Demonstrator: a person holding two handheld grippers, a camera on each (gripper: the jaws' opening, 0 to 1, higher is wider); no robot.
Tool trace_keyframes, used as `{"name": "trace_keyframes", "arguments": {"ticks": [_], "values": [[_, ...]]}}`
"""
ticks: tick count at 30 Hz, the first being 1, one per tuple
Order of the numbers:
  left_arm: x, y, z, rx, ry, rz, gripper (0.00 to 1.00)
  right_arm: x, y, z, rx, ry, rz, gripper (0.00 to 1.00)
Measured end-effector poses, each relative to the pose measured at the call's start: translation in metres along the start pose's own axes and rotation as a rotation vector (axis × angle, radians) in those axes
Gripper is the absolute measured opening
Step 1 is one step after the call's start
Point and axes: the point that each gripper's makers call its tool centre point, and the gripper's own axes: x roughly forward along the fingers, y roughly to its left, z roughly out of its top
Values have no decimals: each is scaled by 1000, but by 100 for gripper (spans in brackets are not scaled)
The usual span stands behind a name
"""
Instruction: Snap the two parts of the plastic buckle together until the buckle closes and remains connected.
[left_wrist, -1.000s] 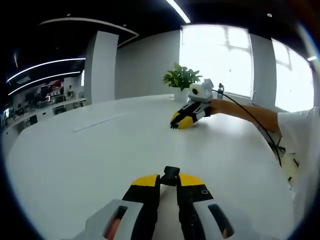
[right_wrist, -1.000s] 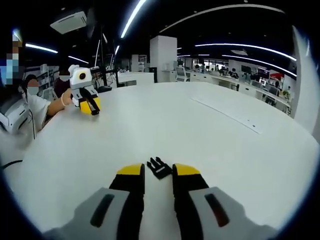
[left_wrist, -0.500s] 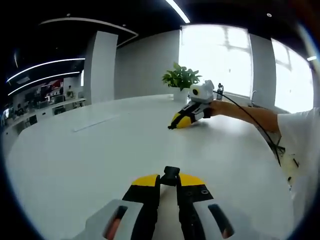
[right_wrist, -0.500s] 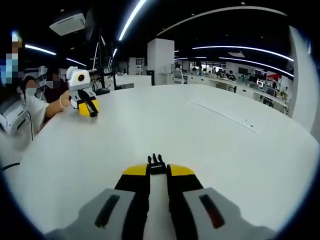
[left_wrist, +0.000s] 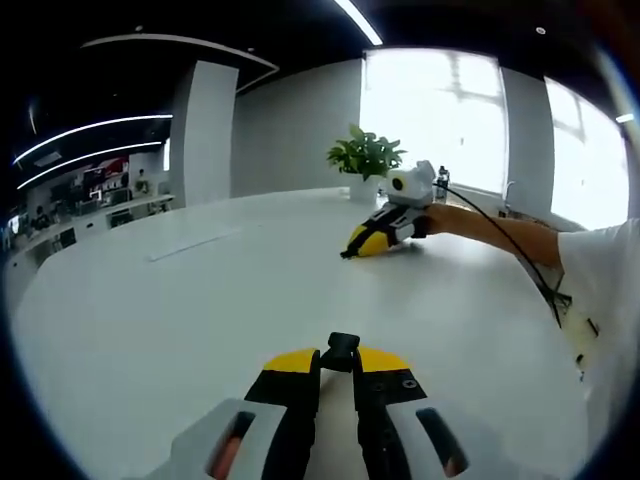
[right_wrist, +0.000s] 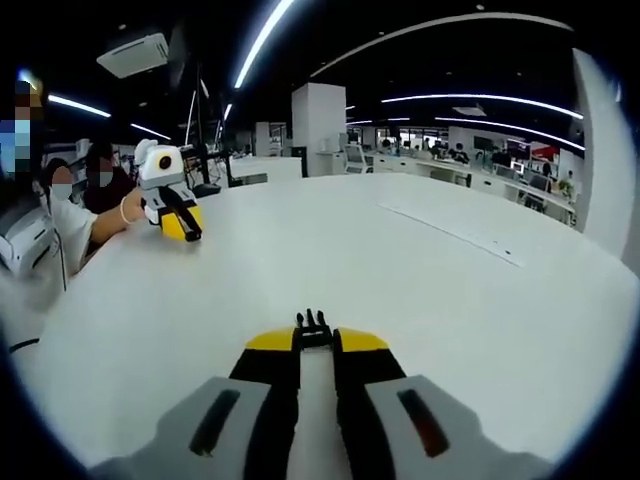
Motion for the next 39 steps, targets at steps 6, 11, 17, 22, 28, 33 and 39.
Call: {"name": "trace_keyframes", "arguments": {"ticks": [6, 11, 17, 22, 28, 33, 39], "values": [[-2, 2, 0, 10, 4, 9, 12, 4, 6, 7, -4, -27, 1, 13], [-3, 3, 0, 9, 7, 9, 12, 7, 15, 13, -6, -43, 10, 13], [-6, 9, -2, 4, 16, 8, 12, 14, 34, 21, -10, -66, 28, 13], [-8, 11, 1, 5, -3, -4, 12, 21, 52, 28, -26, -88, 53, 13], [-9, 12, 6, -21, -38, -30, 12, 31, 73, 36, -45, -109, 97, 13], [-9, 13, 3, -30, -29, -28, 12, 39, 90, 41, -62, -116, 125, 13], [-10, 12, 2, -24, -28, -28, 12, 45, 104, 45, -76, -123, 148, 13]]}}
